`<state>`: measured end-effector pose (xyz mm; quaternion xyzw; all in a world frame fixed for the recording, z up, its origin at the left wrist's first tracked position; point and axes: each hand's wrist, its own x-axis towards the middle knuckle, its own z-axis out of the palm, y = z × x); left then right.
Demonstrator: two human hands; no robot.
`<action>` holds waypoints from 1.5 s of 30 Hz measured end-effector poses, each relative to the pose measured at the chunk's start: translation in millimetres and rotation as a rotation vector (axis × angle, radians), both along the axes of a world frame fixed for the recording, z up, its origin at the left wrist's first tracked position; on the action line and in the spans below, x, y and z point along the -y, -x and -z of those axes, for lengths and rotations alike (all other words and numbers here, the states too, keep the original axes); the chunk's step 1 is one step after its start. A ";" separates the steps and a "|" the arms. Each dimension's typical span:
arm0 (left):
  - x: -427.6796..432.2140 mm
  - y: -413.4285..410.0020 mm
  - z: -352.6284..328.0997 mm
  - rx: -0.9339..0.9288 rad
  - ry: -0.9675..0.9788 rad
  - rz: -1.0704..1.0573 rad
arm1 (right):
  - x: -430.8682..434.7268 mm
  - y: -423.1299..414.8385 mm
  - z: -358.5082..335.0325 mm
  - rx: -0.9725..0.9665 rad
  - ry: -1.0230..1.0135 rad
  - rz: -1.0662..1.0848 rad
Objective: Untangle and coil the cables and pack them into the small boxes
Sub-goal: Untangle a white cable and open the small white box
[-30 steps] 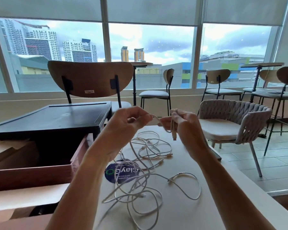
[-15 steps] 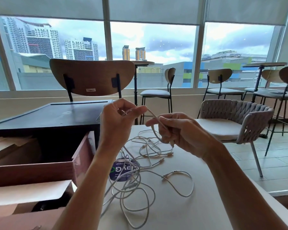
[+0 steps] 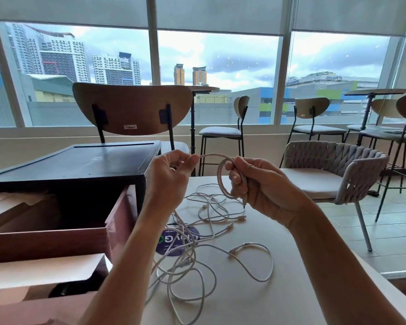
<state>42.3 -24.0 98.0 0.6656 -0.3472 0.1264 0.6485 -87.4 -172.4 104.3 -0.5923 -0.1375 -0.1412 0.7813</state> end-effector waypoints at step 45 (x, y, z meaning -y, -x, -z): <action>-3.3 -5.3 27.1 -0.362 -0.517 0.036 | 3.1 4.3 -18.7 0.346 -0.272 0.515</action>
